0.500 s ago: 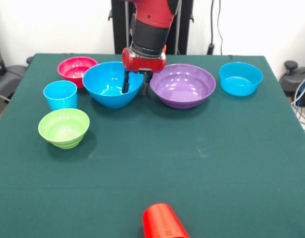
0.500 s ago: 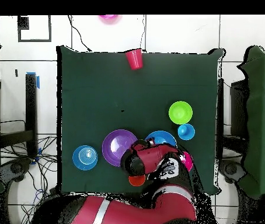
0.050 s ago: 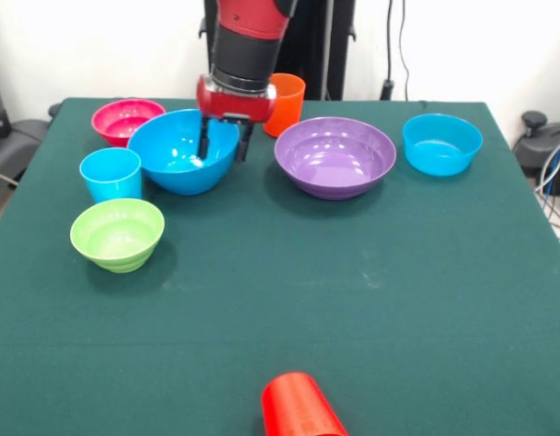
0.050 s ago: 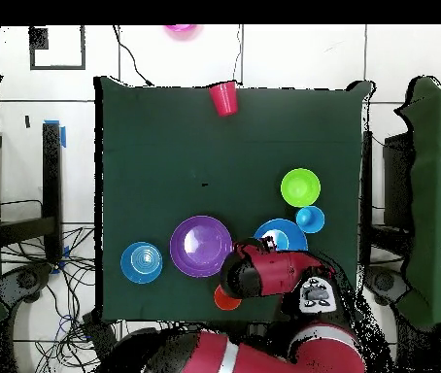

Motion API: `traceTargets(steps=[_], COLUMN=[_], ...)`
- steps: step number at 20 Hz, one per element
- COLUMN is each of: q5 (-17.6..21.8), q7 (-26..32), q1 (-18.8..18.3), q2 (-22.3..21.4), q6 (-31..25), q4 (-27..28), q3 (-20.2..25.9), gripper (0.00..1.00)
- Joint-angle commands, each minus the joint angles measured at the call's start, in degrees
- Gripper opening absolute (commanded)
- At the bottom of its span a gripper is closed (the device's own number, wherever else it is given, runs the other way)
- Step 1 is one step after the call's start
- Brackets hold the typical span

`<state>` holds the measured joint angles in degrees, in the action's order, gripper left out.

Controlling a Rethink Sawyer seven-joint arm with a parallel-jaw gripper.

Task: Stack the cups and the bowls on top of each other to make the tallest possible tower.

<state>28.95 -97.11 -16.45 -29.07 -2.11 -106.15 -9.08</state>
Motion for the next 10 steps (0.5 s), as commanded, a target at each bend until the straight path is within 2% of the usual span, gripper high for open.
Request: traceTargets(steps=[1,4,10], q5=[-1.93,-1.22,-2.47], q7=[-6.76,-6.74,-7.32], q1=[0.13,1.59,-0.38], q2=[-0.08,0.39,0.07], q6=[-3.56,-2.55,-3.41], q4=[-1.48,-0.61,-1.6], q3=[5.66,3.83,5.62], gripper=[1.0,1.0,1.0])
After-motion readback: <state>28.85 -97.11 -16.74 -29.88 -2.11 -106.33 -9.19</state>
